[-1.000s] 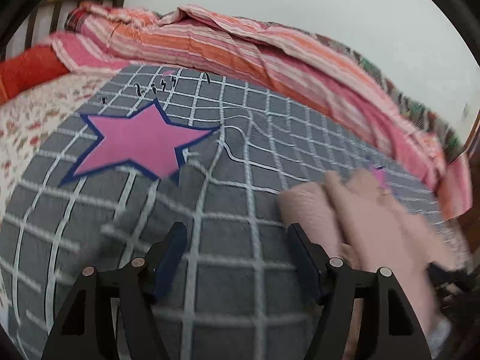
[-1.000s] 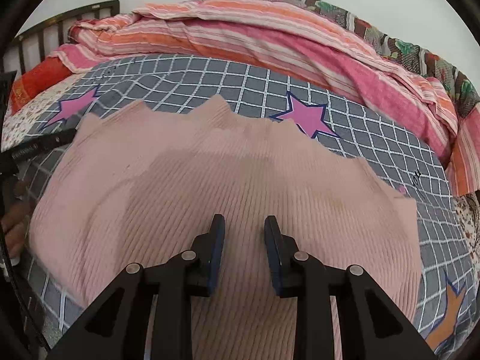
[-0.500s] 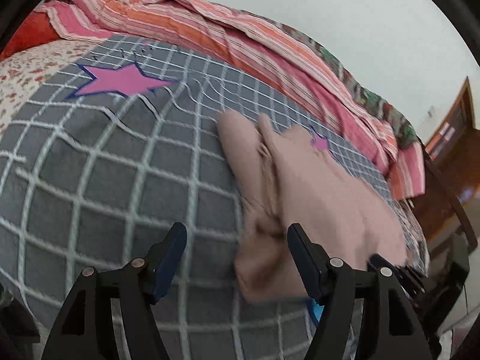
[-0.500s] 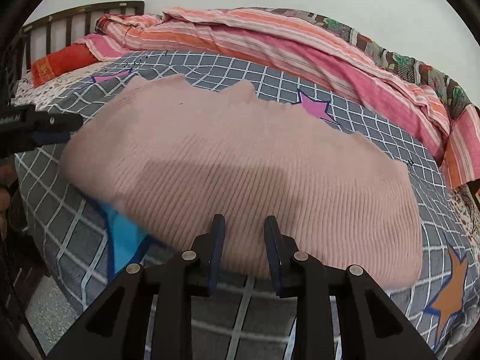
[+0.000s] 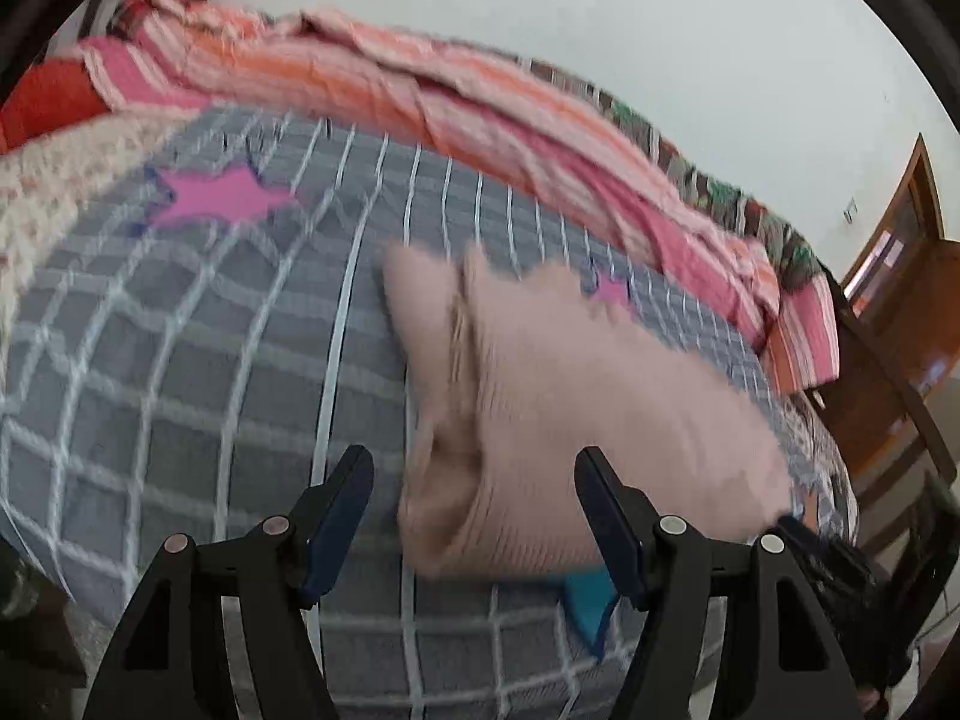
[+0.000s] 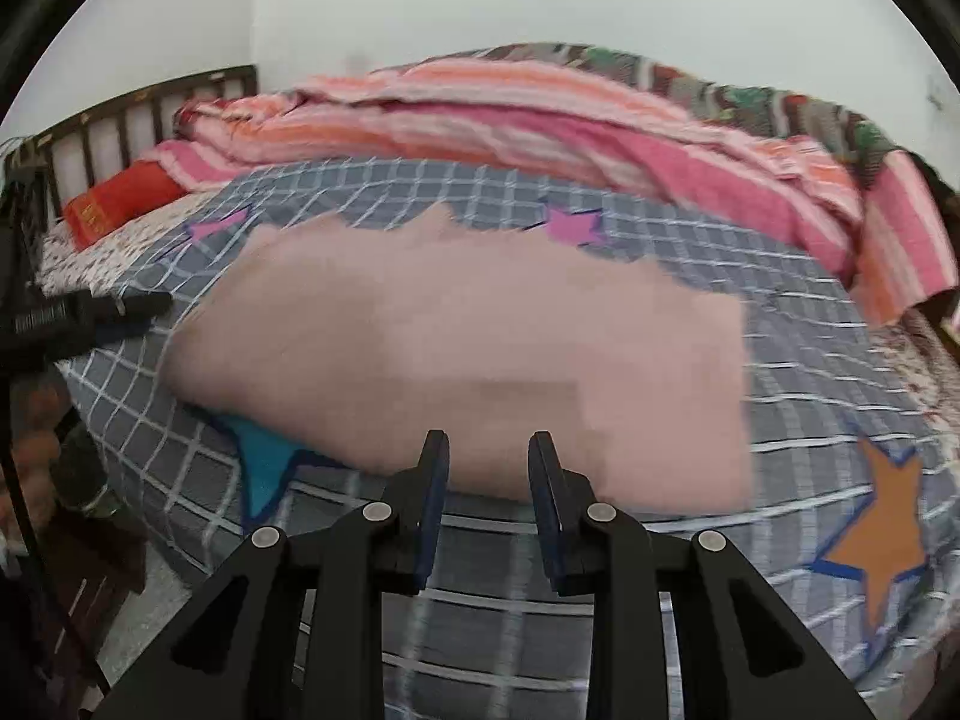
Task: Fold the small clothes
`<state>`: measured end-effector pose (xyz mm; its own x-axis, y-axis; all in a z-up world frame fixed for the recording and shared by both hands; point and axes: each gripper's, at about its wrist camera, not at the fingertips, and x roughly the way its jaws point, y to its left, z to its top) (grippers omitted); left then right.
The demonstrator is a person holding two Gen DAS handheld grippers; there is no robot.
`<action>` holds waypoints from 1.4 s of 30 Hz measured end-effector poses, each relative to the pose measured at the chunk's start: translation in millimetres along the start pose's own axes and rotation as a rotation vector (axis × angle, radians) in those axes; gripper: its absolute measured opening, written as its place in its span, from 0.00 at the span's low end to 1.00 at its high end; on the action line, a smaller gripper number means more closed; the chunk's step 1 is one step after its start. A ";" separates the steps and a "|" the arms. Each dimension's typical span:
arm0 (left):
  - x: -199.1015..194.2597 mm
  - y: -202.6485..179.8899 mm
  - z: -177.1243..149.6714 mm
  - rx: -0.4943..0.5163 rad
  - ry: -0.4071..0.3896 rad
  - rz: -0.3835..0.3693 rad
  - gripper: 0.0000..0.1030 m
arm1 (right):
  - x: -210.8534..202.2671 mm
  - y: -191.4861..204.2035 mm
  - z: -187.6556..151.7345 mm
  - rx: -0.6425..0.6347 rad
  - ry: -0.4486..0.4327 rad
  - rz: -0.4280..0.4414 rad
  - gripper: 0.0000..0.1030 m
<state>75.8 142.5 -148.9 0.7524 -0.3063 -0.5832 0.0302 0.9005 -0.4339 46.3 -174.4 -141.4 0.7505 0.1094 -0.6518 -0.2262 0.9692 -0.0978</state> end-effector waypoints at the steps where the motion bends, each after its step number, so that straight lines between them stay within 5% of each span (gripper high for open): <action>1: -0.3 -5.1 9.8 0.014 -0.004 -0.001 0.66 | -6.7 -7.6 1.1 0.012 -0.006 -0.021 0.27; 8: 9.0 -53.2 76.2 0.113 -0.055 0.010 0.66 | -42.5 -58.1 17.1 0.181 0.007 -0.083 0.27; 19: 41.7 -87.1 90.8 0.201 0.036 -0.068 0.66 | -85.6 -79.5 34.1 0.271 -0.052 -0.193 0.41; 29: 28.9 -52.4 88.4 0.200 0.061 -0.031 0.66 | -70.0 -68.7 40.6 0.339 -0.051 -0.139 0.41; 35: 15.1 -16.8 82.6 0.135 0.065 0.023 0.66 | -57.0 -50.2 52.0 0.248 -0.052 -0.167 0.41; 42: 6.3 -1.1 59.4 0.092 0.097 0.104 0.66 | -35.7 -66.6 49.6 0.317 -0.012 -0.048 0.41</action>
<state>119.6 157.9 -111.3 0.6874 -0.2343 -0.6875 0.0187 0.9519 -0.3057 65.5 -231.9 -74.3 0.7634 0.0630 -0.6428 0.0130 0.9935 0.1127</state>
